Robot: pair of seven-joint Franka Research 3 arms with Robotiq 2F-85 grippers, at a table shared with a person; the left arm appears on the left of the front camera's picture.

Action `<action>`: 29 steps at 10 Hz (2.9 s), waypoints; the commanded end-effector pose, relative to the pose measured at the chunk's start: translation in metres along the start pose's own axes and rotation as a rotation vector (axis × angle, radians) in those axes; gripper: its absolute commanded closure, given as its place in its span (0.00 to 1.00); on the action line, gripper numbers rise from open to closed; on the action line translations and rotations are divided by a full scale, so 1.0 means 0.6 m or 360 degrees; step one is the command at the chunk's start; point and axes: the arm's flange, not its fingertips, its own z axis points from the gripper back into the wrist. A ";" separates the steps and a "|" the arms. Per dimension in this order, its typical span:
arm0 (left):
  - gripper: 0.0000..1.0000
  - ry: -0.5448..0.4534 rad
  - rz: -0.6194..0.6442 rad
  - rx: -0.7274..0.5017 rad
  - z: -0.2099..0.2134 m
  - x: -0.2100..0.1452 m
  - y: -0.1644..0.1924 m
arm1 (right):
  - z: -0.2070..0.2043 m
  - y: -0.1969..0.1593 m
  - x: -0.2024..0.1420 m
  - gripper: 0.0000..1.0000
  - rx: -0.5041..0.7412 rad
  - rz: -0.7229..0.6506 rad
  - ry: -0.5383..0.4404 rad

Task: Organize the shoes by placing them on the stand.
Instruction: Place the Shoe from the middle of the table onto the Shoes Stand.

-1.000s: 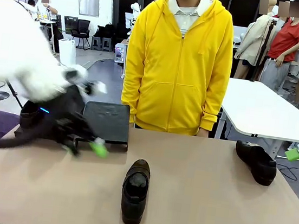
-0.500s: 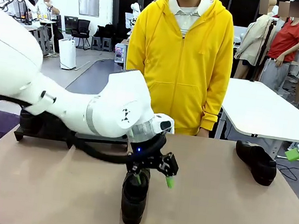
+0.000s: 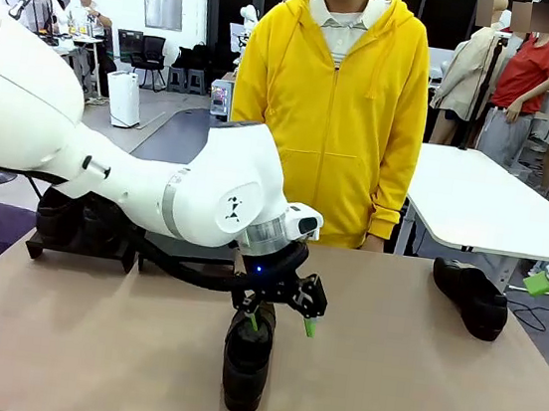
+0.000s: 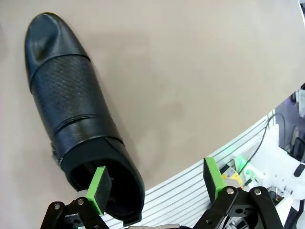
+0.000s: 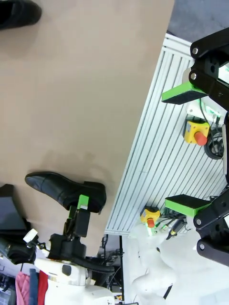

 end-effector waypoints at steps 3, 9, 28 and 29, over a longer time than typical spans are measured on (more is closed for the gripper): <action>0.00 0.0019 0.0133 0.0044 -0.012 0.010 0.018 | 0.004 -0.004 -0.002 0.00 -0.0012 0.0034 0.0006; 0.00 -0.0113 0.0448 0.0352 -0.095 0.036 0.022 | 0.004 -0.004 -0.002 0.00 -0.0012 0.0034 0.0006; 1.00 -0.0439 0.0436 0.0434 0.164 -0.045 0.060 | 0.004 -0.004 -0.002 0.00 -0.0012 0.0034 0.0006; 1.00 -0.0698 0.0546 0.0488 0.197 -0.056 0.098 | 0.004 -0.004 -0.002 0.00 -0.0012 0.0034 0.0006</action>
